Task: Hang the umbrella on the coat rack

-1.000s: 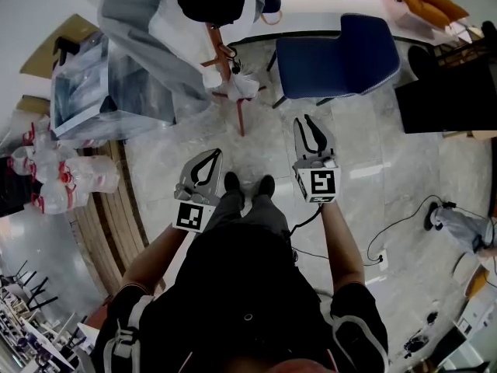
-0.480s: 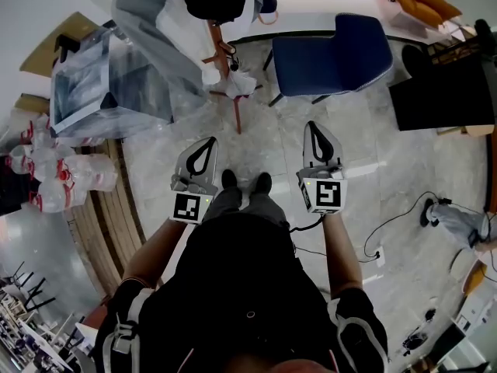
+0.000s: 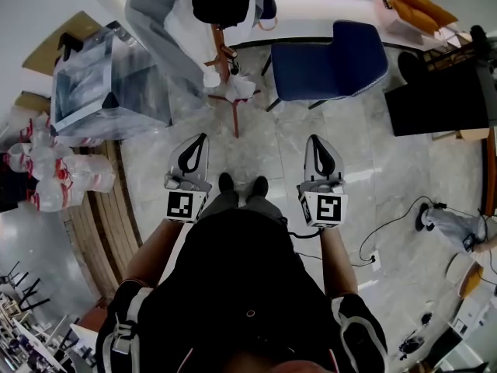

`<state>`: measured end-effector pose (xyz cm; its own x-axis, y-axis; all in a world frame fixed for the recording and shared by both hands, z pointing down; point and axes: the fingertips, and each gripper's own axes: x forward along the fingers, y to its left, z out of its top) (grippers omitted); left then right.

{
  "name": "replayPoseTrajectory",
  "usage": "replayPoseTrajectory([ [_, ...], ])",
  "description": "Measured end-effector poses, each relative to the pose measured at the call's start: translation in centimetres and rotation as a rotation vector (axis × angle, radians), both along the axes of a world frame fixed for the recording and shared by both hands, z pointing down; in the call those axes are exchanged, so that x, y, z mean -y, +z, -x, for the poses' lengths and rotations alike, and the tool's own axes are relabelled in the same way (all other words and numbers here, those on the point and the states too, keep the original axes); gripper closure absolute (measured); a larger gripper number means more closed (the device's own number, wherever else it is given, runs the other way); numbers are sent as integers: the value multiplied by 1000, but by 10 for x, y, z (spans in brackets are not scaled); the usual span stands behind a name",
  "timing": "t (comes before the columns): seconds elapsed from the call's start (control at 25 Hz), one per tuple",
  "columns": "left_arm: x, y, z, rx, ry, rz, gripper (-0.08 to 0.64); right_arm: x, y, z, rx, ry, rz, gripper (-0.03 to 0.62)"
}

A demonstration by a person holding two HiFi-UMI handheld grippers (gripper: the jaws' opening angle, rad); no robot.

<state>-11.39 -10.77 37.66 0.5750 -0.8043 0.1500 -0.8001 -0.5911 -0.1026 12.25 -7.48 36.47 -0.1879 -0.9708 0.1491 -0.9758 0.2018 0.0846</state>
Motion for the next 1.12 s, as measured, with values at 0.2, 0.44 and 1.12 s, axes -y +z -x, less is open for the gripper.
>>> replayPoseTrajectory([
  [0.2,2,-3,9,8,-30,3,558,-7,1,-1,-17,19,5,589],
  [0.44,2,-10,17,9,-45,-11,558,-12,2,-2,-12,39,15,589],
  [1.12,0,-11,28,-4,-70,-16,558,-13,0,0,-48,54,36,592],
])
